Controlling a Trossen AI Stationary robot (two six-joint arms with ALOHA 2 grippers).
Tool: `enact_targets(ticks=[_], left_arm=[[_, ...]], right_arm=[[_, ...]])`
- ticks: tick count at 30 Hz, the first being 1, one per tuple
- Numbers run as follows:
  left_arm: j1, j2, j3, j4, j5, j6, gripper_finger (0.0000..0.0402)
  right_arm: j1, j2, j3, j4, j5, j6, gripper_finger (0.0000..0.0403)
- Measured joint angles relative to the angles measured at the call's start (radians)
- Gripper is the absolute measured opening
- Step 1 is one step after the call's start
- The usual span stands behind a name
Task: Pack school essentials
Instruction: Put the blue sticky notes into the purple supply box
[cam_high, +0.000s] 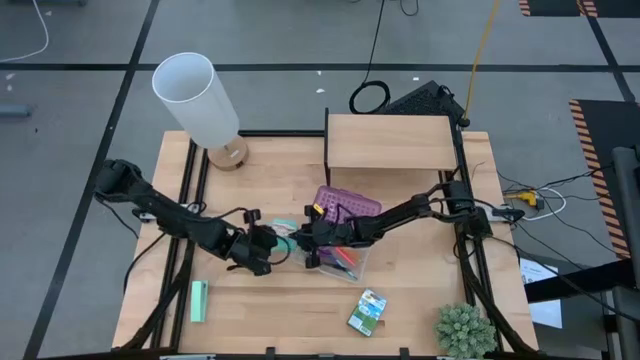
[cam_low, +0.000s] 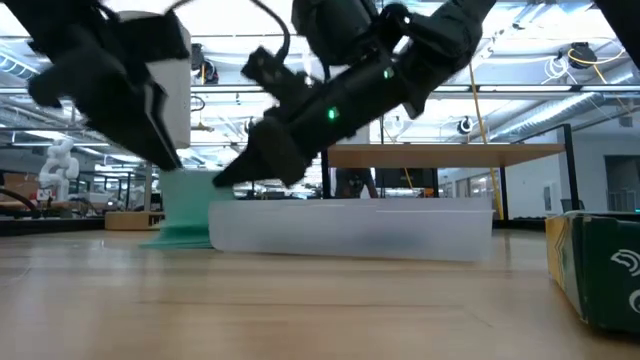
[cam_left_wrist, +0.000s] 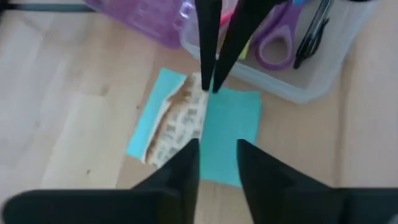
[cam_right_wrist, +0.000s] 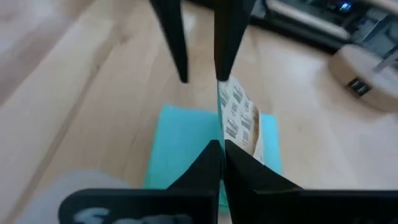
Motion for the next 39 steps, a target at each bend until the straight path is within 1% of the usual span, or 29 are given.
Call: enact_targets(ticks=[3,6,8,11,14,17,25,27,34,39], left_arm=[[-0.027,-0.083,0.001,-0.065,-0.04,-0.072,0.0145],[-0.066,-0.166,0.001,-0.149,-0.105,-0.156,0.0166],[-0.098,-0.214,0.001,-0.209,-0.159,-0.22,0.0171],[-0.145,-0.261,0.001,-0.304,-0.23,-0.324,0.0172],[-0.176,-0.278,0.0,-0.388,-0.253,-0.417,0.0172],[-0.195,-0.277,0.0,-0.429,-0.263,-0.479,0.0172],[-0.205,-0.27,0.0,-0.431,-0.274,-0.505,0.0173],[-0.205,-0.271,0.0,-0.43,-0.274,-0.508,0.0173],[-0.205,-0.27,0.0,-0.429,-0.274,-0.512,0.0172],[-0.205,-0.271,0.0,-0.427,-0.275,-0.515,0.0173]], right_arm=[[0.001,-0.038,0.0,-0.006,0.038,-0.014,0.0002],[0.001,-0.076,0.0,-0.008,0.044,-0.042,0.0002],[0.001,-0.104,0.0,-0.007,0.048,-0.06,0.0001],[0.003,-0.155,0.0,-0.023,0.097,-0.088,0.0001],[0.003,-0.211,0.0,-0.029,0.122,-0.121,0.0001],[0.003,-0.273,0.0,-0.033,0.147,-0.154,0.0001],[0.003,-0.436,0.0,-0.065,0.154,-0.218,0.0],[0.003,-0.471,0.0,-0.067,0.171,-0.24,0.0],[0.003,-0.576,0.0,-0.065,0.176,-0.303,0.0],[0.003,-0.627,0.0,-0.051,0.176,-0.345,0.0]])
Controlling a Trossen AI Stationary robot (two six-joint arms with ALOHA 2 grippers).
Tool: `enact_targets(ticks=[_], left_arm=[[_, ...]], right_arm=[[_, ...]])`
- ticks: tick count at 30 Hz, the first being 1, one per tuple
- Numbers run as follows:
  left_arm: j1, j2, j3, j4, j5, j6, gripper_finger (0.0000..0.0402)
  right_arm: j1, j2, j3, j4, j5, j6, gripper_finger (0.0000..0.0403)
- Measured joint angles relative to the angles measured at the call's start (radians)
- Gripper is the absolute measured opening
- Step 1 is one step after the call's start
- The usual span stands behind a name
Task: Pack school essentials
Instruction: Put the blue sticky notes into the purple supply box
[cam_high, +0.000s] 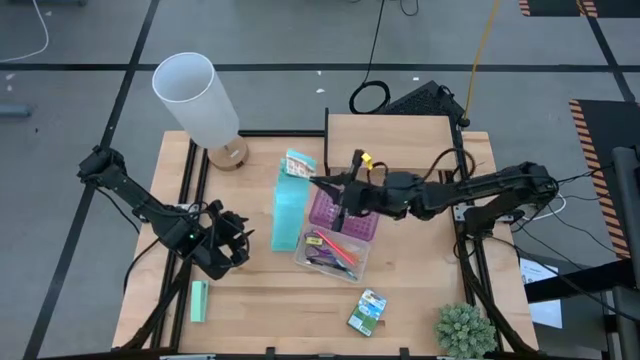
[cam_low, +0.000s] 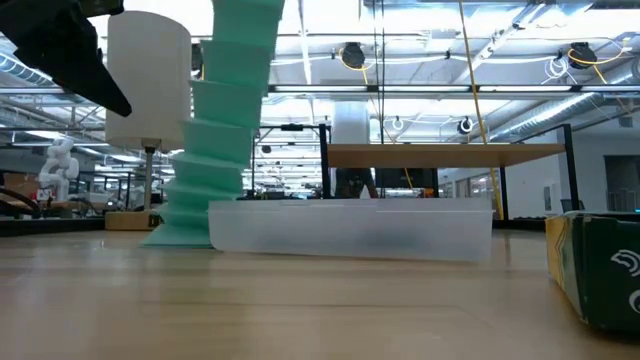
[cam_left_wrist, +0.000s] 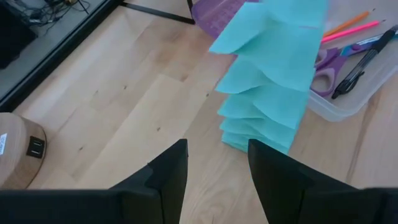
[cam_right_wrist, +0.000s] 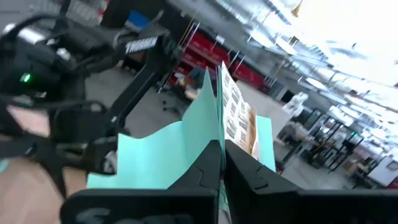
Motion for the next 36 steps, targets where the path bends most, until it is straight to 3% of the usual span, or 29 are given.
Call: enact_targets(ticks=[11,19,29,36], left_arm=[[-0.006,0.016,-0.005,0.038,0.004,0.026,0.0173],[-0.042,0.032,-0.195,0.502,0.024,0.265,0.0178],[-0.012,0.032,-0.43,1.018,-0.014,0.478,0.0255],[0.06,0.032,-0.489,1.094,0.107,0.459,0.0253]], right_arm=[[0.018,-0.077,0.001,0.008,0.0,-0.055,0.0],[0.018,-0.081,0.001,-0.01,-0.001,-0.071,0.0],[0.018,-0.081,0.001,-0.023,-0.005,-0.068,0.0],[0.018,-0.081,0.001,-0.023,-0.008,-0.049,0.0]])
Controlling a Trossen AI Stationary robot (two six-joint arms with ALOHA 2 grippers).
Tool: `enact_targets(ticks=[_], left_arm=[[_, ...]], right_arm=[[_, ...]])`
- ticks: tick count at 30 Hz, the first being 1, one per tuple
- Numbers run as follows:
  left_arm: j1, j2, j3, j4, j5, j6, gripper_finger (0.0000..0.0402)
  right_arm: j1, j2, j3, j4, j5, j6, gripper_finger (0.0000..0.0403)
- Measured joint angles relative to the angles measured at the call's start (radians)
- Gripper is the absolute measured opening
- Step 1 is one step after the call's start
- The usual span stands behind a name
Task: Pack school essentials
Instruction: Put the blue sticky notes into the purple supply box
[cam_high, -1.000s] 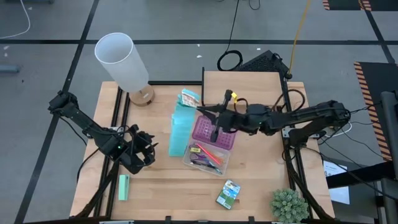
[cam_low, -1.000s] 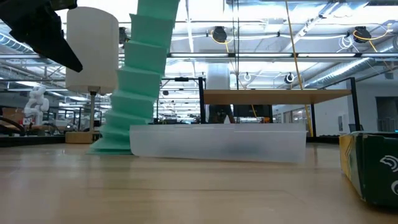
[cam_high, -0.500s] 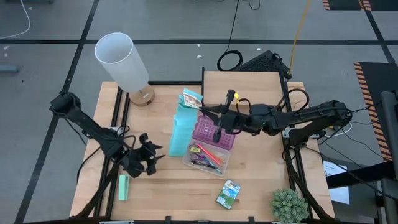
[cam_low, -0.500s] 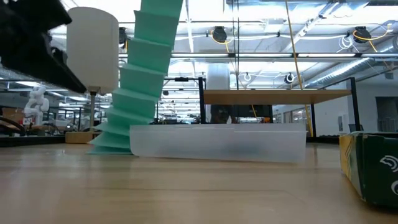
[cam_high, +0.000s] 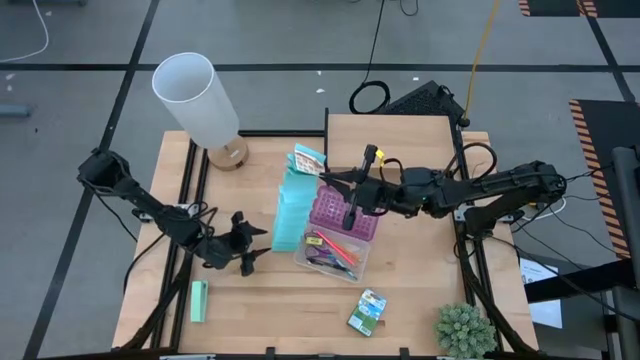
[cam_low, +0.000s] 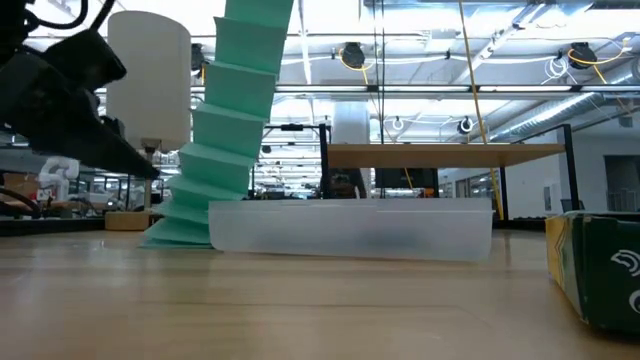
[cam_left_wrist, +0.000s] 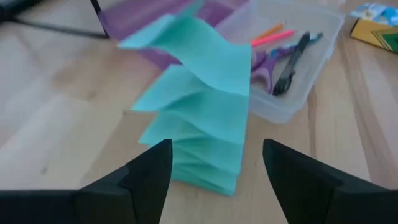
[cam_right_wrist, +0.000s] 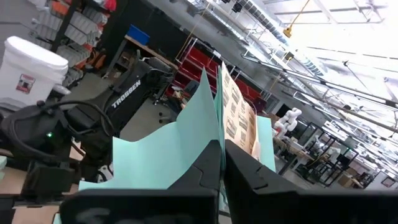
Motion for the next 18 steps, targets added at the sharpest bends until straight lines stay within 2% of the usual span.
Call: enact_targets(ticks=[5,10,18], left_arm=[[0.007,0.006,-0.004,0.001,0.051,-0.008,0.0229],[0.007,0.064,-0.004,0.002,0.03,-0.001,0.021],[0.007,0.186,-0.004,0.09,0.058,-0.024,0.0207]], right_arm=[[0.0,0.0,0.0,0.0,0.0,0.002,0.0],[0.0,0.0,0.0,-0.003,-0.001,0.002,0.0],[0.0,0.0,0.0,-0.021,-0.001,0.018,0.0]])
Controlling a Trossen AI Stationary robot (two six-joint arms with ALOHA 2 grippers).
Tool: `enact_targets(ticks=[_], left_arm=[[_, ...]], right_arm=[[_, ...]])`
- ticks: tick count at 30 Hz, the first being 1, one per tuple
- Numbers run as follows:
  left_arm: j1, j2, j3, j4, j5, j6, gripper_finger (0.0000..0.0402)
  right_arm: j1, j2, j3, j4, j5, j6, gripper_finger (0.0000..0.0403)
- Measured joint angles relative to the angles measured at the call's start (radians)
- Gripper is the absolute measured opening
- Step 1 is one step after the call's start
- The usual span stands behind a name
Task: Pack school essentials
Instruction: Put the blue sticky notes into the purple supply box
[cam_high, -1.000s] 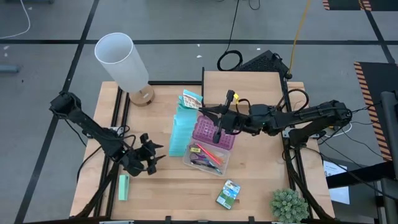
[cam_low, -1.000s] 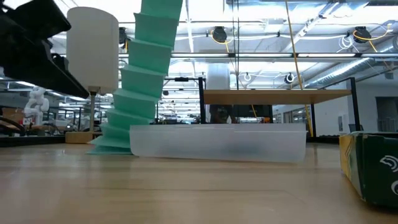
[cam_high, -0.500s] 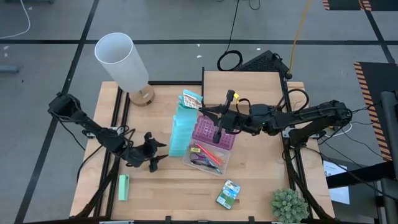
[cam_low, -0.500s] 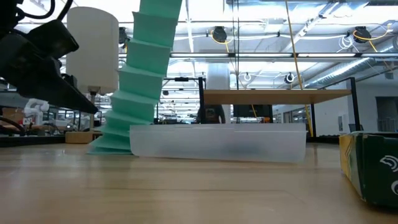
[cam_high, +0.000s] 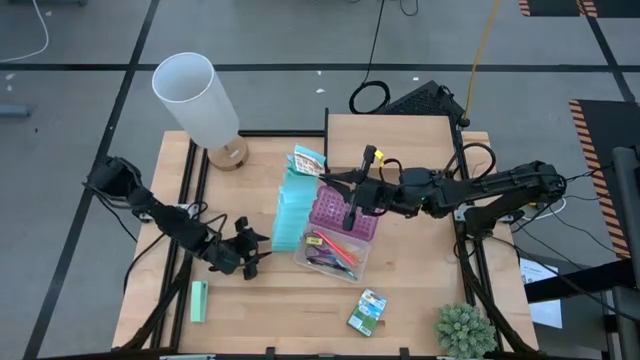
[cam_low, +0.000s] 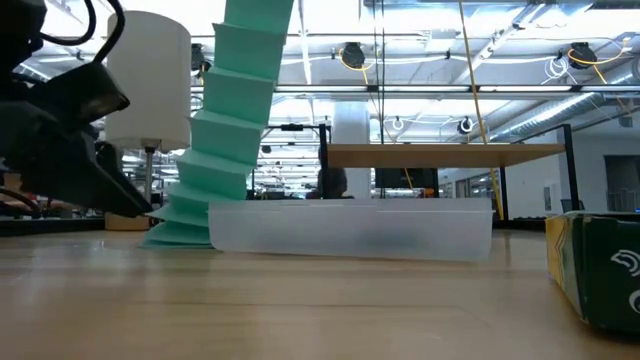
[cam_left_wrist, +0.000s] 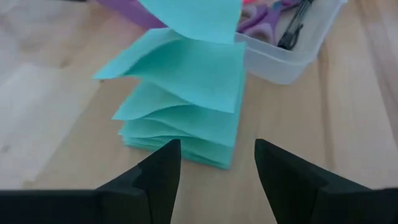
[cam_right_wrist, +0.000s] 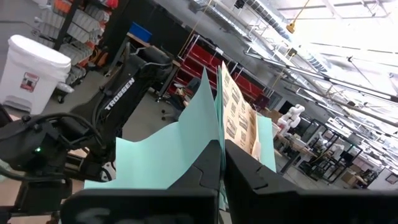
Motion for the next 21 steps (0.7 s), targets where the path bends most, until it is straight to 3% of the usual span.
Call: enact_targets(ticks=[7,15,21], left_arm=[[0.0,0.083,0.0,0.036,0.028,-0.05,0.0207],[0.004,0.089,0.0,0.046,0.055,-0.084,0.0207],[0.052,0.089,0.0,0.035,0.124,-0.105,0.0207]], right_arm=[[0.0,0.0,0.0,-0.016,0.0,0.009,0.0],[0.0,0.0,0.0,-0.022,-0.003,0.03,0.0],[0.0,0.001,0.0,-0.023,-0.073,0.07,0.0]])
